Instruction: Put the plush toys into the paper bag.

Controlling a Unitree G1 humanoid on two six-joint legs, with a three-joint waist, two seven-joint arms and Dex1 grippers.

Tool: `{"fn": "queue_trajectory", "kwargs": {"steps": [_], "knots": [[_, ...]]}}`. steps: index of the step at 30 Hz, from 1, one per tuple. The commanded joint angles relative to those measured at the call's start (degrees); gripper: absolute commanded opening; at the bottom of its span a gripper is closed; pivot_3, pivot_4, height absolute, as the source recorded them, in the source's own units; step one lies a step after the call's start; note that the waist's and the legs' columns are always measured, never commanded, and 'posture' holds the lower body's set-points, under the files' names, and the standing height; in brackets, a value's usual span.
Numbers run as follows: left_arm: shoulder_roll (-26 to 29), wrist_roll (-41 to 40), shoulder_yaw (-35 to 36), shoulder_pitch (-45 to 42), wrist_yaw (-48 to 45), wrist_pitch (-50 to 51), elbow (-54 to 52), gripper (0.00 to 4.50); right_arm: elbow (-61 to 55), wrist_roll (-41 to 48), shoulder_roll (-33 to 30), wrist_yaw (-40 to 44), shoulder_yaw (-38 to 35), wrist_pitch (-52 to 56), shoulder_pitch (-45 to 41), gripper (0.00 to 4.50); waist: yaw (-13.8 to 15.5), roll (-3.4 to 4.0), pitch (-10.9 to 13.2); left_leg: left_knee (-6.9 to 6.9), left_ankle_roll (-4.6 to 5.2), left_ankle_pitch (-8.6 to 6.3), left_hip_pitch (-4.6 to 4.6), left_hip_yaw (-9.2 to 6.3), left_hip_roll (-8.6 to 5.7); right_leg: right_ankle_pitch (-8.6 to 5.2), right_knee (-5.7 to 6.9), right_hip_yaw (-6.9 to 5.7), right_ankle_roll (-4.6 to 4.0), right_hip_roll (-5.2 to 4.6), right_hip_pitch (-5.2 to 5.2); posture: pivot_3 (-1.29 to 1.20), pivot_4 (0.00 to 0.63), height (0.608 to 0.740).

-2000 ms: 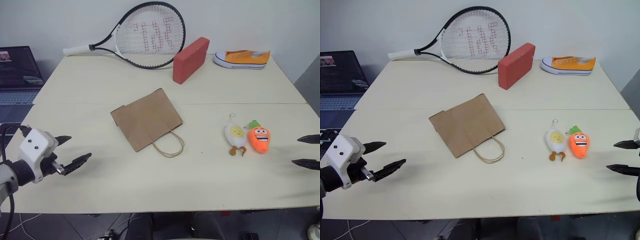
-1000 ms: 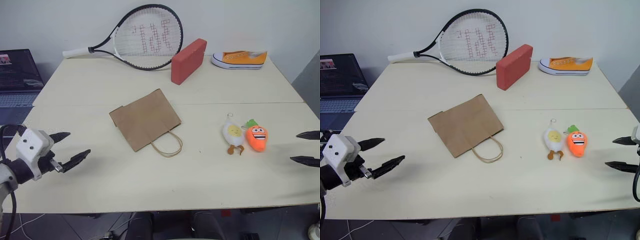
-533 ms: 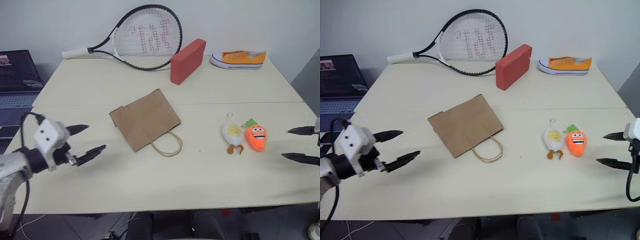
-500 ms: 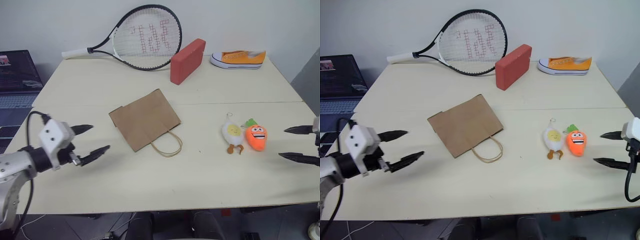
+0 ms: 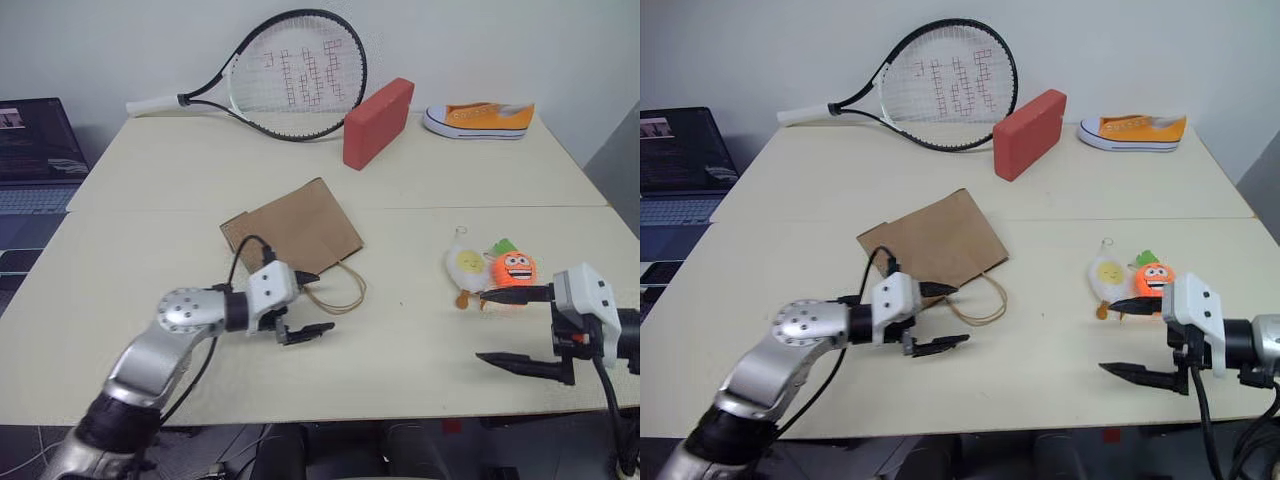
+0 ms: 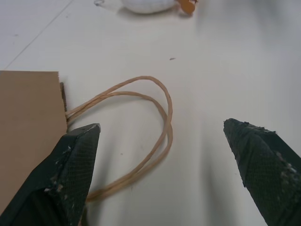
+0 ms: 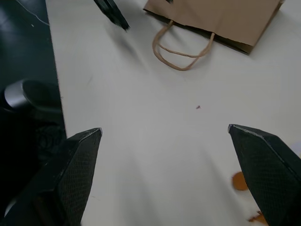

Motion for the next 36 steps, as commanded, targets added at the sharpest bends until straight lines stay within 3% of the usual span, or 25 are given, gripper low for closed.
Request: {"fn": "queue_trajectory", "kwargs": {"steps": [1,4,10,18,23,29,32,36], "knots": [[-3.9,4.4,-3.1,-2.9,2.0,-5.0,5.5,4.49,-3.4,1.0,0.5,-1.8,-2.7,1.1,1.9,4.5,0.1,-0.02,0.0,0.05,0.0,0.0,-0.01,0.01,0.0,0.0,-0.01,0.01,0.0,0.0,0.01,0.0,0.15,0.74],[-7.9,6.6,-4.7,-5.3,3.1,-8.0,10.9,4.49,-5.3,1.4,1.3,-2.8,-3.5,1.7,4.1,4.5,0.1,-0.06,0.0,0.31,0.0,0.0,-0.14,-0.03,0.01,0.0,0.0,0.01,0.0,0.04,0.02,0.0,0.15,0.74],[-12.3,6.7,-4.2,-8.6,3.2,-11.2,16.4,2.66,-7.7,1.8,2.5,-4.2,-4.5,2.4,6.9,4.5,0.1,-0.13,-0.1,0.63,0.01,0.0,-0.28,-0.03,0.05,0.0,-0.01,0.02,0.01,0.06,0.02,0.0,0.15,0.74],[-12.3,2.4,-1.9,-8.7,-0.1,-7.0,14.4,0.15,-9.1,2.3,3.1,-6.1,-4.1,2.8,7.9,4.5,0.0,-0.14,-0.1,0.63,0.01,0.0,-0.29,-0.03,0.08,0.0,-0.01,0.01,0.01,0.08,0.01,0.0,0.15,0.74],[-12.0,-2.6,1.8,-11.1,-0.8,-1.4,10.1,0.04,-9.5,1.8,6.1,-11.2,-0.4,2.1,4.8,4.5,0.1,-0.16,-0.1,0.64,0.01,0.0,-0.37,-0.07,0.08,0.0,-0.02,0.0,0.01,0.08,-0.01,0.0,0.15,0.74],[-9.3,-8.7,5.0,-14.4,-2.8,6.9,4.3,0.04,-8.2,-3.2,13.5,-23.1,13.3,4.7,-5.2,4.5,-0.2,-0.19,-0.1,0.63,0.01,0.0,-0.37,-0.09,0.1,0.0,-0.04,0.0,0.01,0.12,-0.02,0.0,0.15,0.74],[-10.6,-14.0,8.0,-16.6,-1.3,12.8,2.9,0.0,-5.1,-5.0,19.5,-27.6,20.8,5.9,-12.0,3.93,-0.2,-0.23,-0.1,0.63,0.01,0.0,-0.4,-0.12,0.11,0.0,-0.04,-0.01,0.01,0.14,-0.05,0.0,0.15,0.74],[-11.2,-19.0,10.2,-18.3,-0.4,18.8,1.4,0.0,-1.2,-7.5,26.7,-31.8,27.9,7.1,-19.3,2.48,-0.2,-0.24,-0.1,0.62,0.01,0.0,-0.49,-0.26,0.1,0.0,-0.03,0.0,0.01,0.22,-0.08,0.0,0.15,0.74]]}}
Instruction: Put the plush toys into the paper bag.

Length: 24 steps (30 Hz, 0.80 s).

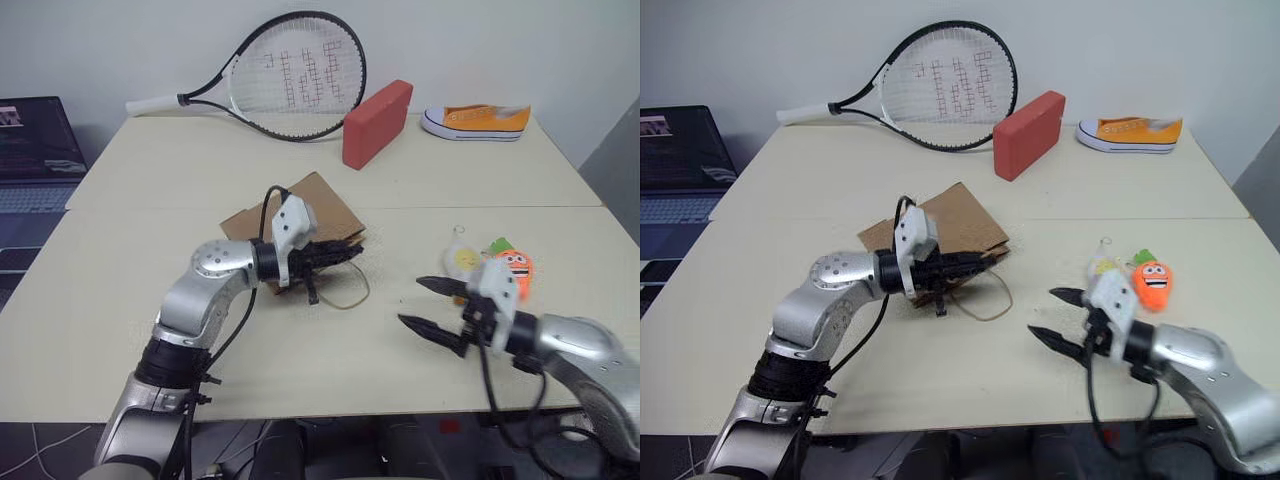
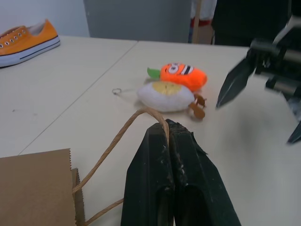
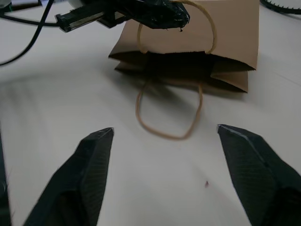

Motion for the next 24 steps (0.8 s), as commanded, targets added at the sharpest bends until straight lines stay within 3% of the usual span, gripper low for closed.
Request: {"fn": "queue_trajectory", "kwargs": {"steps": [1,7,11,24], "knots": [[-0.6,-5.3,3.0,-2.1,1.2,4.8,-3.2,0.0,2.1,-2.4,4.3,-3.3,4.8,0.0,-4.5,2.13,0.0,0.01,0.0,-0.01,0.0,0.0,-0.03,-0.06,0.0,0.0,0.0,0.01,0.0,0.05,0.0,0.0,0.15,0.74],[-0.9,-11.5,5.6,-4.1,3.4,11.8,-5.0,0.0,11.8,-8.7,13.7,-7.9,11.5,-4.4,-9.0,0.01,0.0,0.01,0.0,-0.12,0.0,-0.01,-0.22,-0.63,-0.01,0.04,0.07,0.0,0.04,0.39,0.0,0.0,0.15,0.74],[-0.9,-13.1,5.8,-4.1,4.7,13.7,-6.0,0.0,16.9,-12.5,18.6,-11.1,12.1,-8.8,-10.5,0.01,0.0,0.02,0.0,-0.13,-0.01,-0.01,-0.3,-0.82,-0.03,0.05,0.08,-0.01,0.03,0.47,0.0,0.0,0.15,0.74],[-2.0,-16.6,5.4,-1.6,9.0,17.6,-9.9,0.0,22.7,-16.0,23.4,-11.2,12.5,-13.0,-12.4,0.01,-0.2,0.03,0.0,-0.12,-0.01,0.0,-0.32,-0.91,-0.07,0.05,0.09,-0.01,0.02,0.5,0.02,0.0,0.15,0.74]]}}
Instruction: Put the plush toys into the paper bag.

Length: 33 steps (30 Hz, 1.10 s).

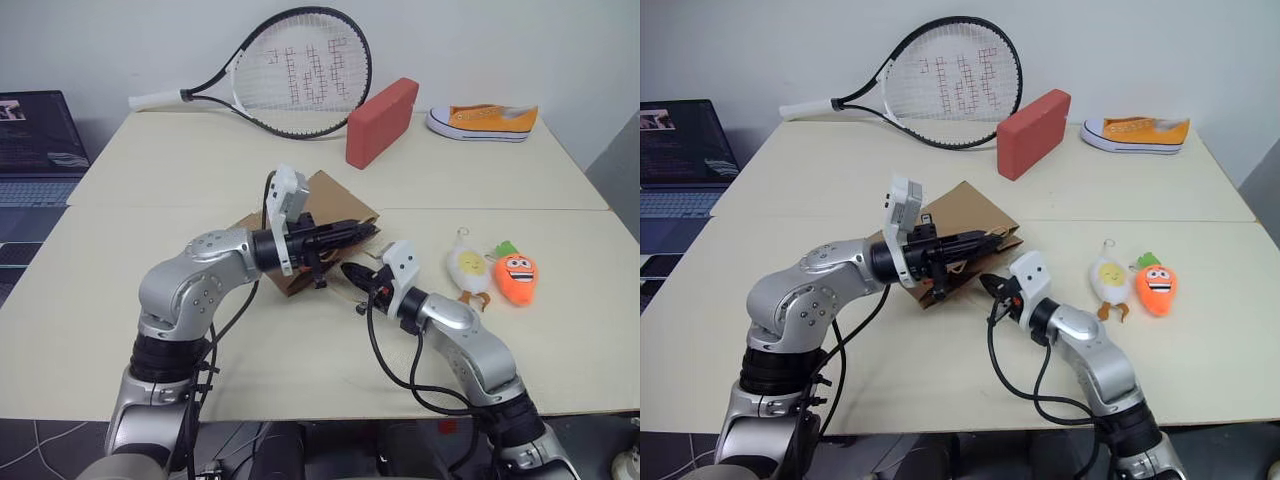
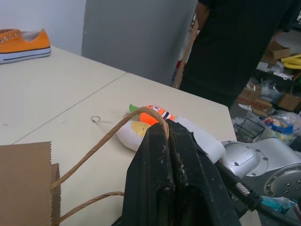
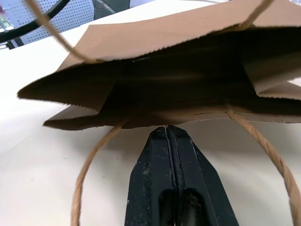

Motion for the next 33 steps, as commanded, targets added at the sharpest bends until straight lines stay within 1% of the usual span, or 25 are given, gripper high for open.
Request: {"fn": "queue_trajectory", "kwargs": {"steps": [1,6,10,13,16,18,20,24,26,29,33], "knots": [[0.2,-0.9,-0.1,0.2,0.1,-0.4,-2.4,0.0,-2.9,-0.1,-0.8,1.3,-0.2,-0.5,-1.1,0.01,0.0,0.0,0.0,0.0,0.0,0.0,0.0,0.0,0.0,0.0,0.0,0.0,0.0,0.0,0.0,0.0,0.15,0.74],[-0.5,-0.1,0.2,0.4,1.1,-1.0,-0.9,0.0,-11.6,4.2,-5.9,4.8,-2.9,6.1,0.2,0.01,0.1,0.0,0.0,-0.01,0.0,0.0,-0.04,-0.04,-0.03,0.0,0.0,0.0,0.0,0.0,0.0,0.0,0.15,0.74],[-0.8,0.0,0.0,1.4,1.4,-1.3,-0.7,0.0,-17.5,10.8,-9.8,6.3,-7.8,13.4,1.1,0.01,0.2,0.0,0.0,-0.02,0.0,0.0,-0.03,-0.1,-0.03,-0.01,0.01,-0.02,-0.01,0.02,0.01,0.0,0.15,0.74],[-0.9,0.2,-0.2,2.5,1.4,-1.5,-0.3,0.0,-20.7,14.5,-14.0,7.9,-11.5,17.3,1.1,0.01,0.2,0.0,0.0,-0.02,0.0,0.0,-0.04,-0.1,-0.03,-0.01,0.0,-0.01,-0.02,0.02,0.01,0.0,0.15,0.74],[-1.5,-0.9,0.1,3.3,1.5,-0.8,-0.4,0.0,-20.6,14.0,-17.1,8.7,-11.6,17.3,0.6,0.01,0.3,0.0,0.0,-0.01,0.0,0.0,-0.04,-0.09,-0.03,-0.03,-0.01,-0.02,-0.04,0.02,0.01,0.0,0.15,0.74],[-1.9,-1.9,0.3,3.5,1.5,0.0,-0.8,0.0,-18.6,11.7,-17.5,9.0,-9.1,15.0,0.3,0.01,0.2,0.0,0.0,0.0,0.0,0.0,-0.03,-0.09,-0.02,-0.03,-0.02,-0.02,-0.05,0.02,0.01,0.0,0.15,0.74],[-1.9,-2.2,0.3,3.6,1.3,0.3,-1.2,0.0,-16.8,9.7,-17.3,9.1,-6.8,12.9,0.0,0.01,0.0,0.0,0.0,-0.01,0.0,0.0,-0.01,-0.07,-0.01,-0.04,-0.02,-0.02,-0.06,0.02,0.01,0.0,0.15,0.74],[-2.2,-4.1,1.2,3.7,2.0,1.7,-1.5,0.0,-9.7,5.4,-13.5,8.1,-2.3,7.7,-2.3,0.01,-0.2,0.0,0.0,0.0,0.0,0.0,-0.02,-0.07,-0.01,-0.04,-0.02,-0.01,-0.05,0.03,0.01,0.0,0.15,0.74],[-2.2,-4.9,1.5,3.7,2.3,2.3,-1.6,0.0,-7.1,3.9,-12.0,7.9,-1.5,5.6,-2.9,0.01,-0.2,0.0,0.0,0.01,0.0,0.0,-0.03,-0.07,-0.01,-0.03,-0.02,-0.01,-0.05,0.03,0.01,0.0,0.15,0.74],[-2.2,-6.9,2.5,3.7,3.4,3.7,-2.0,0.0,-1.2,1.0,-7.8,6.2,-0.1,0.8,-4.8,0.01,-0.2,0.0,0.0,0.0,0.0,0.0,-0.04,-0.08,-0.01,-0.03,-0.02,-0.01,-0.04,0.04,0.01,0.0,0.15,0.74],[-2.2,-8.4,3.2,3.8,4.6,4.6,-2.3,0.0,3.7,-1.7,-4.7,5.7,1.3,-2.8,-5.9,0.01,-0.3,0.0,0.0,-0.02,0.0,0.0,-0.04,-0.1,-0.01,-0.02,-0.01,-0.01,-0.03,0.05,0.01,0.0,0.15,0.74]]}}
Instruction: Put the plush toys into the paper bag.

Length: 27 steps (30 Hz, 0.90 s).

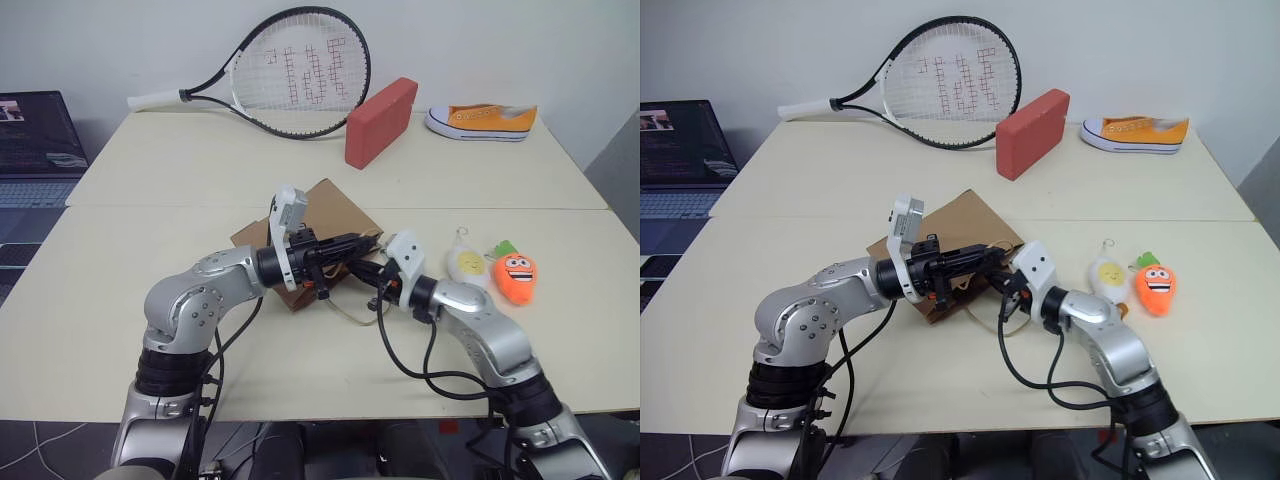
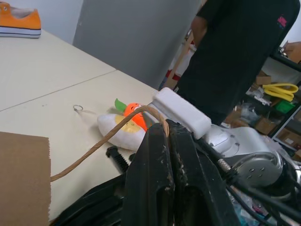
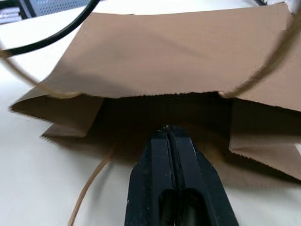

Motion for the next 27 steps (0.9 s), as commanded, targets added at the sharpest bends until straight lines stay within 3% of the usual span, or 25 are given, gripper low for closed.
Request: {"fn": "queue_trajectory", "kwargs": {"steps": [1,7,18,27], "knots": [[-0.2,-2.3,1.6,-0.3,1.1,0.4,-2.3,0.0,3.0,-2.8,2.0,-0.6,1.3,-4.7,-1.3,0.01,0.0,0.0,0.0,-0.01,0.0,0.0,-0.01,0.0,0.0,0.0,0.0,0.0,0.0,0.0,0.0,0.0,0.15,0.74],[-0.6,-4.5,2.8,-1.0,2.9,1.3,-2.0,0.0,6.6,-5.5,4.4,-0.5,2.1,-8.5,-1.6,0.01,0.0,0.0,0.0,-0.03,0.0,0.0,0.0,-0.01,0.0,0.0,0.0,0.0,0.0,0.01,0.0,0.0,0.15,0.74],[-2.0,-9.8,5.9,-1.3,7.9,3.2,-1.4,0.0,15.2,-8.8,13.2,-7.7,0.7,-12.6,-3.5,0.01,-0.4,0.01,0.0,-0.04,0.0,0.0,0.01,-0.06,0.0,0.02,0.01,0.0,-0.01,0.03,0.0,0.0,0.15,0.74],[0.9,-13.6,11.6,-9.1,11.1,3.3,2.5,0.0,20.8,-10.7,15.2,-10.3,0.6,-15.0,-2.4,0.01,-0.6,0.01,0.0,-0.05,0.0,0.0,0.0,-0.08,0.0,0.02,0.01,0.01,-0.02,0.07,0.0,0.0,0.15,0.74]]}}
